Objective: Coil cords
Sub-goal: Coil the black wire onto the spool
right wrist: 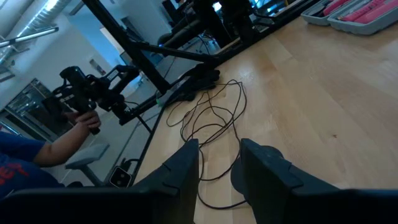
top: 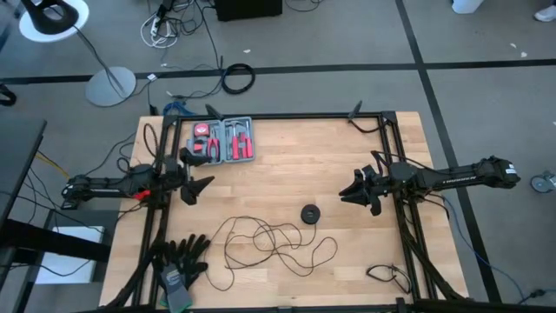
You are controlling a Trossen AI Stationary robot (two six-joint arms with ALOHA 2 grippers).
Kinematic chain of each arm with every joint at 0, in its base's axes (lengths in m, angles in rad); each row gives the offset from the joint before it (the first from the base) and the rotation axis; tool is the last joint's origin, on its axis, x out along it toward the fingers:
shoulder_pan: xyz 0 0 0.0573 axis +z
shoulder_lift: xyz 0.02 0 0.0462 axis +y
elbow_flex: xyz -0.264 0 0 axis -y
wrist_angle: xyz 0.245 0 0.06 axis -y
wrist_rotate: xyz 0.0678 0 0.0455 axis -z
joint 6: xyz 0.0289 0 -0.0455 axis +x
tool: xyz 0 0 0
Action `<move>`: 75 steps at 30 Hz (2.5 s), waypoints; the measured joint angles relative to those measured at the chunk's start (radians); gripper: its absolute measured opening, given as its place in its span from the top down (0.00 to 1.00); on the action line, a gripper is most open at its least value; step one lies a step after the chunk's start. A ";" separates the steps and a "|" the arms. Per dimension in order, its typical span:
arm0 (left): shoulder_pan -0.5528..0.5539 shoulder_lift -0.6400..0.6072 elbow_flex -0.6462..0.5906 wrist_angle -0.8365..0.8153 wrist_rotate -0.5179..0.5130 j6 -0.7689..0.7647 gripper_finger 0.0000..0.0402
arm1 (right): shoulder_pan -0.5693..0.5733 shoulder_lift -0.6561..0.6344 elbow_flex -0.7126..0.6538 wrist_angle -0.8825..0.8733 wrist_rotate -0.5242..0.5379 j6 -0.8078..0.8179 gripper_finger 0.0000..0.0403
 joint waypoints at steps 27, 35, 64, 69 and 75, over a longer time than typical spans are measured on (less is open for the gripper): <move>-0.002 0.115 0.085 0.016 -0.075 -0.209 0.15 | 0.000 0.000 0.000 0.000 0.000 0.000 0.71; -0.002 0.545 0.179 0.062 -0.053 -0.263 0.31 | 0.000 0.000 0.000 0.000 0.000 0.000 0.71; 0.101 1.821 0.965 0.003 0.567 -0.530 0.37 | 0.000 0.000 0.000 0.000 0.000 0.000 0.71; 0.101 1.918 1.062 -0.003 0.655 -0.536 0.37 | 0.000 0.000 0.000 0.001 0.000 0.000 0.71; 0.105 1.980 1.132 -0.042 0.677 -0.553 0.37 | 0.000 0.000 0.000 0.001 0.000 0.000 0.71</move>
